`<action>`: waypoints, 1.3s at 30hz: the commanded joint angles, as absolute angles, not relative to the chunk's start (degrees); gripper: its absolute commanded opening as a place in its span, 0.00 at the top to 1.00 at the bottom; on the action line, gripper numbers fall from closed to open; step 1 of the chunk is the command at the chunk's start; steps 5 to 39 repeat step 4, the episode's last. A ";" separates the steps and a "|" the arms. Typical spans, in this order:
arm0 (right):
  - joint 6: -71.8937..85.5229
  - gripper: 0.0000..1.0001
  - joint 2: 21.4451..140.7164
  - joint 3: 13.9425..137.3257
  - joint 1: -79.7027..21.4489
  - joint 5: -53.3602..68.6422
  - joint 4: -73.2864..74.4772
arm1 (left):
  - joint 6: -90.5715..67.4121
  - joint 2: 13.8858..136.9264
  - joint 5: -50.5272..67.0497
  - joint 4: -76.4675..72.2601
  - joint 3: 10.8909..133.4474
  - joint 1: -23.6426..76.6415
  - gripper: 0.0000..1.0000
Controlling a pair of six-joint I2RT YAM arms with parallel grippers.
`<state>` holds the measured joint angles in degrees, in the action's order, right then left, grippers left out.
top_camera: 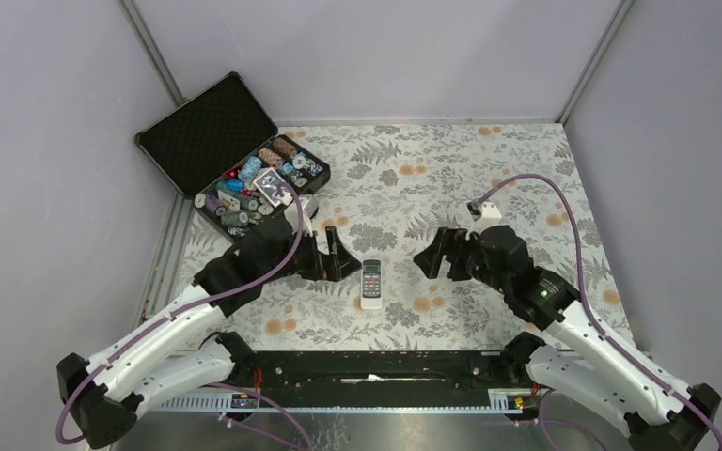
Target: Load the batteries into the remote control
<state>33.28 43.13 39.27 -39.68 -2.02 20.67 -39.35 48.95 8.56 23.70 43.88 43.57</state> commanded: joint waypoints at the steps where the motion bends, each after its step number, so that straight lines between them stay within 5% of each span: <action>1: 30.65 0.00 41.40 40.60 -39.48 2.90 20.15 | -37.53 48.34 8.96 25.25 46.47 43.85 0.01; 39: 31.19 0.00 43.31 41.68 -39.50 0.61 21.41 | -37.17 48.55 8.77 25.33 46.49 43.85 0.01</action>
